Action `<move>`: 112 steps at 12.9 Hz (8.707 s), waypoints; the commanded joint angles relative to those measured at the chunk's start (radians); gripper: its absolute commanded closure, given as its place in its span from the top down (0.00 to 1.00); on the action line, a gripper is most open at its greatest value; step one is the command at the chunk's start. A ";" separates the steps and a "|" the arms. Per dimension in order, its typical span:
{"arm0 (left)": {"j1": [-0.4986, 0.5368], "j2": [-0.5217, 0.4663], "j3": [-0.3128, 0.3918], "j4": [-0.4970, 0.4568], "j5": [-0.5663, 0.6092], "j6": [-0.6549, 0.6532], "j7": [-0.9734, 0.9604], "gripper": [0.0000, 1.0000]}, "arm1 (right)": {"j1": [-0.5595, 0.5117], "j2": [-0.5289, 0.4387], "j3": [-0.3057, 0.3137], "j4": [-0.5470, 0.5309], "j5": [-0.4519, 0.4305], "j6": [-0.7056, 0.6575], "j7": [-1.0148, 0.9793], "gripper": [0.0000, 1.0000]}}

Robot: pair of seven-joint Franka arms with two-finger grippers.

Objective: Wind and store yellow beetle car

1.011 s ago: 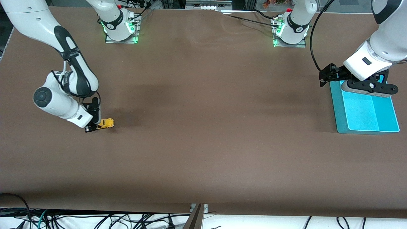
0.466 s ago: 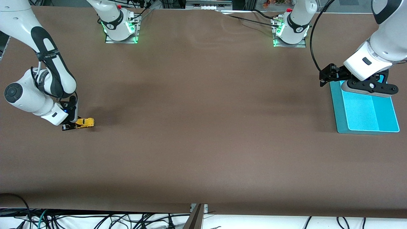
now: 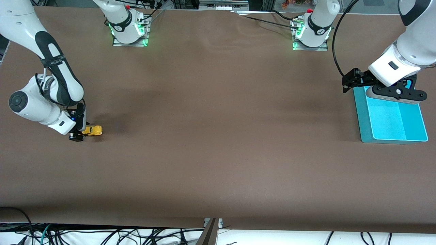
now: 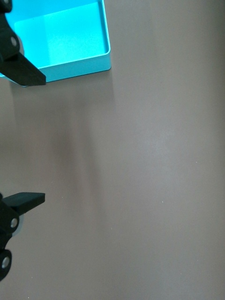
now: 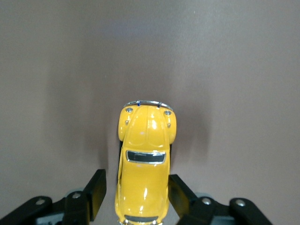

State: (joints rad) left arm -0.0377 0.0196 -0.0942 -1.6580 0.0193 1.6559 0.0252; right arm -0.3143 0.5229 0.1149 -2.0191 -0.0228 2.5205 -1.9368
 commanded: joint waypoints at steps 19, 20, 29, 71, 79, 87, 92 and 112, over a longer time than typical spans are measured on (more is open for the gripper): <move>0.002 0.011 0.001 0.029 0.021 -0.022 0.001 1.00 | 0.064 -0.286 0.115 0.227 0.081 -0.401 0.266 0.99; 0.002 0.013 0.001 0.029 0.019 -0.022 0.002 1.00 | 0.078 -0.315 0.115 0.224 0.081 -0.402 0.322 0.99; 0.002 0.013 0.001 0.029 0.019 -0.022 0.001 1.00 | 0.126 -0.506 0.114 0.217 0.060 -0.663 1.094 0.99; 0.297 0.333 0.002 -0.578 0.243 0.763 1.326 1.00 | 0.150 -0.558 0.100 0.373 -0.014 -0.965 1.836 0.99; 0.329 0.304 -0.016 -0.621 0.215 0.740 1.383 1.00 | 0.150 -0.555 0.094 0.373 -0.014 -0.965 1.834 0.99; 0.343 0.309 -0.025 -0.628 0.211 0.743 1.423 0.73 | 0.150 -0.555 0.092 0.373 -0.014 -0.965 1.834 0.99; 0.344 0.333 -0.025 -0.628 0.209 0.769 1.424 0.40 | 0.150 -0.554 0.088 0.373 -0.014 -0.965 1.834 0.99; 0.583 0.172 -0.110 -0.355 0.275 0.328 1.687 0.12 | 0.150 -0.555 0.088 0.373 -0.012 -0.965 1.836 0.99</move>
State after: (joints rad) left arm 0.4614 0.1940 -0.1919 -2.0345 0.2448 1.9848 1.6472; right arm -0.1659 -0.0439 0.2041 -1.6765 -0.0323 1.5808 -0.1159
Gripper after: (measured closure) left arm 0.542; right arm 0.004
